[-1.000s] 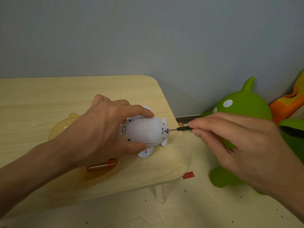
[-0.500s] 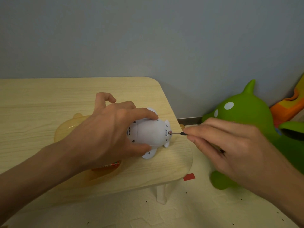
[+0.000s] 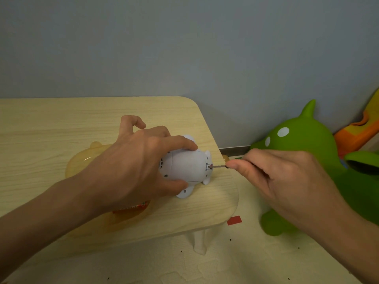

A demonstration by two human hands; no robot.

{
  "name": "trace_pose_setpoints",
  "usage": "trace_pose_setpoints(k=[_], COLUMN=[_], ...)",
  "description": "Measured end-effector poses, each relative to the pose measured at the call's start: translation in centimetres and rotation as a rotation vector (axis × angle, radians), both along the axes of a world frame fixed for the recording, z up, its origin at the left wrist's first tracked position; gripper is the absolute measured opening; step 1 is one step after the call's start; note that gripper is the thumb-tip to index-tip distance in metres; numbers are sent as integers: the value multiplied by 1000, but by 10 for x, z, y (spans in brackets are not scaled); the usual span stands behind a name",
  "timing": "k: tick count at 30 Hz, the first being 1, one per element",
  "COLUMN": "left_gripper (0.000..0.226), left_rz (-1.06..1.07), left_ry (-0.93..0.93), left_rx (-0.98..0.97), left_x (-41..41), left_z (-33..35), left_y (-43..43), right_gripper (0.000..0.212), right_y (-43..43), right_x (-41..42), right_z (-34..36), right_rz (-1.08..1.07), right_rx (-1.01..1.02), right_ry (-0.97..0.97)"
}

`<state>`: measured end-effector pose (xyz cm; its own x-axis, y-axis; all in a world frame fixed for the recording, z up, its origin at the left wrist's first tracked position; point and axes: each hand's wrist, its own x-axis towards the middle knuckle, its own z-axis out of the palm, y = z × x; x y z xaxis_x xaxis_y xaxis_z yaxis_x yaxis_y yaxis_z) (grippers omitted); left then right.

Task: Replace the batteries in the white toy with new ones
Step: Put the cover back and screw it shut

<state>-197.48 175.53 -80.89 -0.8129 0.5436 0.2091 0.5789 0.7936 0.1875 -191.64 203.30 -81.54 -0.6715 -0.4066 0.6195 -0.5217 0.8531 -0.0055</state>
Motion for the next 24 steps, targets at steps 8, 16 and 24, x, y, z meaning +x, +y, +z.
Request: trace_pose_setpoints(k=[8,16,24], left_gripper=[70,68,66], left_rz=[-7,-13,-38], left_ry=[-4,-3,15], left_rx=[12,29,14], left_x=[0,0,-1], left_z=[1,1,2], left_y=[0,-1,0], right_gripper=[15,61,22], right_y=[0,-2,1], right_x=[10,3,4], right_z=[7,0,6], right_rz=[60,-30,58], right_rx=[49,39,-30], right_ry=[47,25,-13])
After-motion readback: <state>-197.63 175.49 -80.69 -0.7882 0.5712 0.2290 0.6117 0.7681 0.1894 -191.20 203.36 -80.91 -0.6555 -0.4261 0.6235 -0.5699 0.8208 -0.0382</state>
